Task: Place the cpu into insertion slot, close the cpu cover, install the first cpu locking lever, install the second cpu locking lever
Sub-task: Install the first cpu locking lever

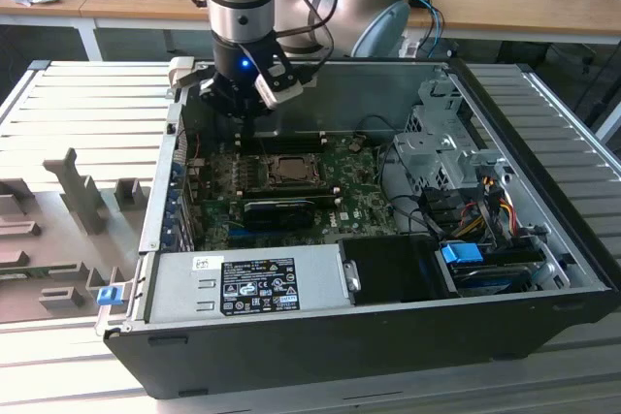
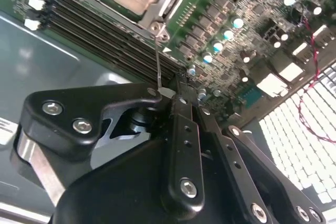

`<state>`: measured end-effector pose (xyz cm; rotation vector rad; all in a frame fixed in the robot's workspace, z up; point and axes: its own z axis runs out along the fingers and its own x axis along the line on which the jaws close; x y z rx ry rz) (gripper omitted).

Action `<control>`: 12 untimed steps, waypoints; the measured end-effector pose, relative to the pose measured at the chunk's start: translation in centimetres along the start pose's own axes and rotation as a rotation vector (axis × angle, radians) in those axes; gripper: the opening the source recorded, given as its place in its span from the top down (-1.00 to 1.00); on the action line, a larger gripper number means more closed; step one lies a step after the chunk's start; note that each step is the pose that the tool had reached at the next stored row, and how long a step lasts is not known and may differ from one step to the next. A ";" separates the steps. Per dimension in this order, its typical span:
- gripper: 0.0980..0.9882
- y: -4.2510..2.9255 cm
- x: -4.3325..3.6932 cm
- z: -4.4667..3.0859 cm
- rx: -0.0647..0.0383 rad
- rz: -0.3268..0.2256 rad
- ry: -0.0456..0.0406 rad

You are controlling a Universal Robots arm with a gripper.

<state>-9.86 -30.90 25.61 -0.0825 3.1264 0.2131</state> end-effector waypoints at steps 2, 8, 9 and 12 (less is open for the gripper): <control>0.98 -0.02 -0.36 0.03 0.000 0.000 0.0000; 0.98 -0.11 -1.83 0.12 0.000 0.000 0.0000; 0.98 -0.12 -2.00 0.13 0.000 0.000 0.0001; 0.98 -0.15 -2.49 0.16 0.000 0.000 0.0000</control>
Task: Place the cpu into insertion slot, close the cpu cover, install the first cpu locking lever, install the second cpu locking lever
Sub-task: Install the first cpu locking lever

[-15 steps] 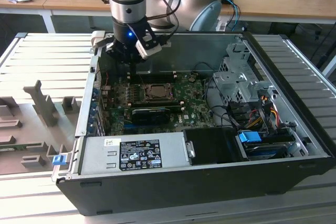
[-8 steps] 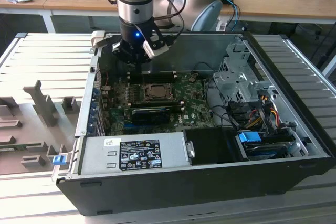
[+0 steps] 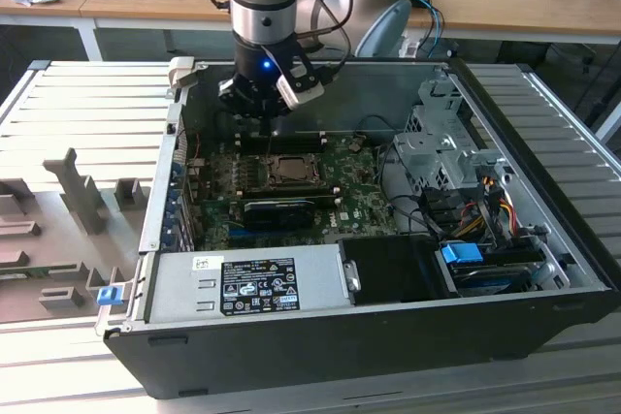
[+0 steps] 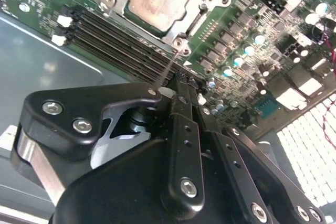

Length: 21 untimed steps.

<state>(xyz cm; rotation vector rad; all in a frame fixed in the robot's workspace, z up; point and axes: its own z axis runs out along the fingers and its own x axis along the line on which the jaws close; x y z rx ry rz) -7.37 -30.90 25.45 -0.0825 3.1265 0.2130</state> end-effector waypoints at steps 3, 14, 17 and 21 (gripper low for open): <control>0.98 -0.03 -0.38 0.03 0.000 0.000 0.0000; 0.98 -0.15 -1.56 0.37 -0.056 0.000 -0.0029; 0.98 -0.24 -1.56 1.00 -0.058 0.000 -0.0031; 0.98 -0.30 -1.56 1.45 -0.058 0.000 -0.0031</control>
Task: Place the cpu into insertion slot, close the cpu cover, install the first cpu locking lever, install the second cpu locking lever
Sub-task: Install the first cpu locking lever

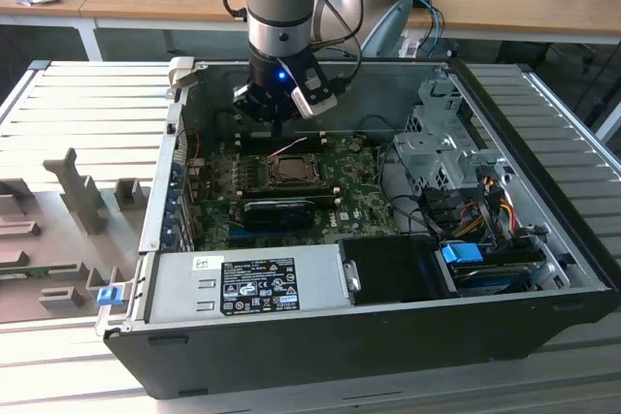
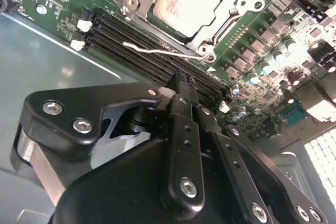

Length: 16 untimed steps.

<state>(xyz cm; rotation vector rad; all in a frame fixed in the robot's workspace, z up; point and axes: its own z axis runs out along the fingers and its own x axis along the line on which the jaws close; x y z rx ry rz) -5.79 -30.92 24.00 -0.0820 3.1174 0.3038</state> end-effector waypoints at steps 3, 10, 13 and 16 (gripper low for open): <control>0.98 -0.01 0.00 0.04 0.000 0.000 0.0000; 0.98 -0.05 0.00 0.27 0.000 0.000 0.0001; 0.98 -0.13 -0.14 0.68 -0.019 0.000 -0.0011; 0.98 -0.23 -0.92 0.92 -0.011 0.000 -0.0004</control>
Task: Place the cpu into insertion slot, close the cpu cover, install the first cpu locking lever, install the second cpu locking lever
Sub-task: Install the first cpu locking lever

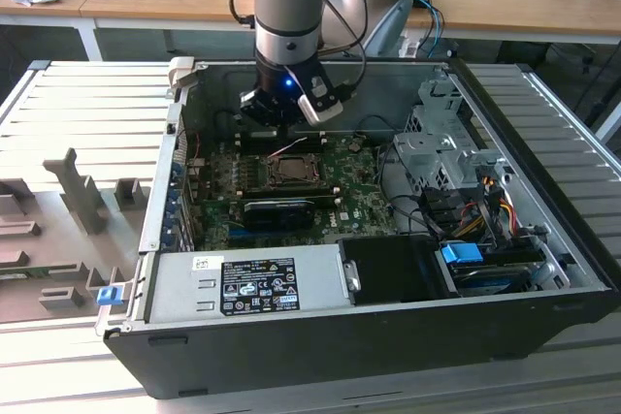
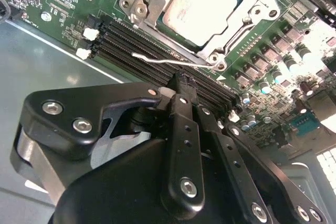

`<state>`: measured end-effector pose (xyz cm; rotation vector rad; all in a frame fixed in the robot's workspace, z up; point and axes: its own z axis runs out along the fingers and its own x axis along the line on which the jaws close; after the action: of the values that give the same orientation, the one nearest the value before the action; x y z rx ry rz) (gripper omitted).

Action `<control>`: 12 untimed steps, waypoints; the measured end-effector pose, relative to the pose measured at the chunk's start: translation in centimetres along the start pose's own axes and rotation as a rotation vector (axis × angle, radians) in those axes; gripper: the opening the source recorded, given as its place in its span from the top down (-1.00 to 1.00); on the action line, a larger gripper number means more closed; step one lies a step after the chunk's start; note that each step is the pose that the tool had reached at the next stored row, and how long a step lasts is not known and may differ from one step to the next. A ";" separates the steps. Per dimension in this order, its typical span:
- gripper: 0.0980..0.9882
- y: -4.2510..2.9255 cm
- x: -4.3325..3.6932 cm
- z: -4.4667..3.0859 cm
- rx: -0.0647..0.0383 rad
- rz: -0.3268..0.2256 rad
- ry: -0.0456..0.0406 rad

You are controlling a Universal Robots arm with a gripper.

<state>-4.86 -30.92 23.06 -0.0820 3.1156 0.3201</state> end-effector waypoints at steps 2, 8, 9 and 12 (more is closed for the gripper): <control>0.98 -0.01 -0.04 0.02 0.000 -0.001 0.0003; 0.98 -0.02 -0.09 0.07 0.000 -0.017 0.0034; 0.98 -0.03 -0.12 0.07 0.000 -0.020 0.0040; 0.98 -0.06 -0.41 0.16 0.000 -0.027 0.0055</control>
<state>-4.45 -30.92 22.90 -0.1248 3.1169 0.3204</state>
